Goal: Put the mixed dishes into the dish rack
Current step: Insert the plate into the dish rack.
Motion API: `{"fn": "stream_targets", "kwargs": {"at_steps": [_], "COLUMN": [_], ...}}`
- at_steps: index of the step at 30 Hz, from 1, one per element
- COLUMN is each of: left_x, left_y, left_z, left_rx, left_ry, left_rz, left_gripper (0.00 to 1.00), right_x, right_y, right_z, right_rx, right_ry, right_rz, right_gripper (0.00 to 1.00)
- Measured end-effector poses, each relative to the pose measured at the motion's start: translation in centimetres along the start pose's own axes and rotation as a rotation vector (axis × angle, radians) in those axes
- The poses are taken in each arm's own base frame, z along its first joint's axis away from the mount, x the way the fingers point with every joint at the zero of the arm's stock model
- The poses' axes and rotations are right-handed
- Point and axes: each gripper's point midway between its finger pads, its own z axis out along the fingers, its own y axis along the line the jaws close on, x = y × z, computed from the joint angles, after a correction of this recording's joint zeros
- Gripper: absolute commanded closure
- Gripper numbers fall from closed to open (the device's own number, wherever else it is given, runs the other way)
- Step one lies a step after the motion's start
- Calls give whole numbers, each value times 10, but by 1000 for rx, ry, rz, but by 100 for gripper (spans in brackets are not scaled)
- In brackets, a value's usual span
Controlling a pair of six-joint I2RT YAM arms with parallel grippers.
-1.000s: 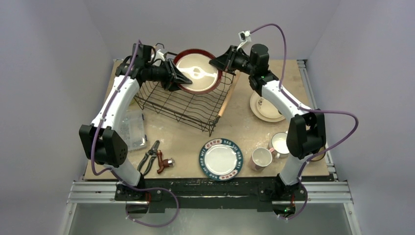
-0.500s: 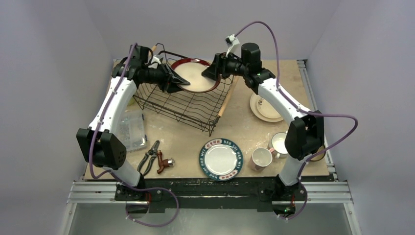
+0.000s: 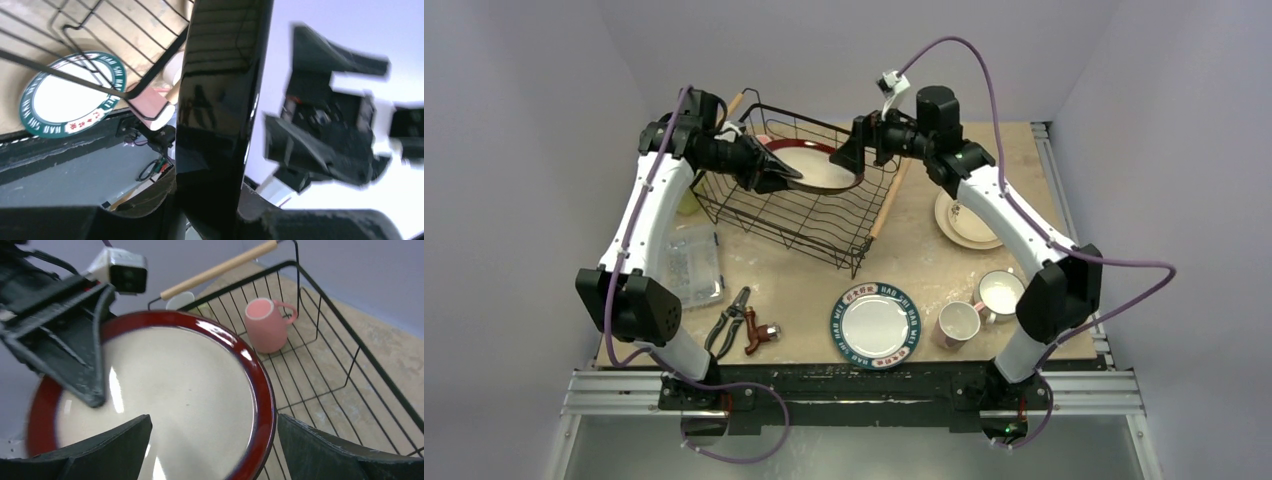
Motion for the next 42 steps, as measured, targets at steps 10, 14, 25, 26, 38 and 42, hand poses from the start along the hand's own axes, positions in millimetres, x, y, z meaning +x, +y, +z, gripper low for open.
{"fn": "stream_targets", "kwargs": {"at_steps": [10,14,25,26,38,42], "left_x": [-10,-12,-7,-6,1,8], "left_y": [34,32,28,28,23,24], "left_z": [-16,-21,-28,-28,-33,-37], "left_rx": [-150,-168,-197,-197,-179,-172], "left_ry": [-71,-72,-36,-33,-29,-35], "left_rz": [-199,-229,-295,-298,-317,-324], "left_gripper": [100,100,100,100,100,100], "right_x": [-69,-55,28,28,43,38], "right_y": [49,65,140,140,126,118], "right_z": [-52,-50,-20,-18,21,24], "right_rx": [19,-10,-266,-267,-205,-150], "right_ry": [-189,-130,-11,-17,13,6], "right_rz": [-207,-384,-877,-898,-996,-988], "right_gripper": [1,8,16,19,51,73]}}
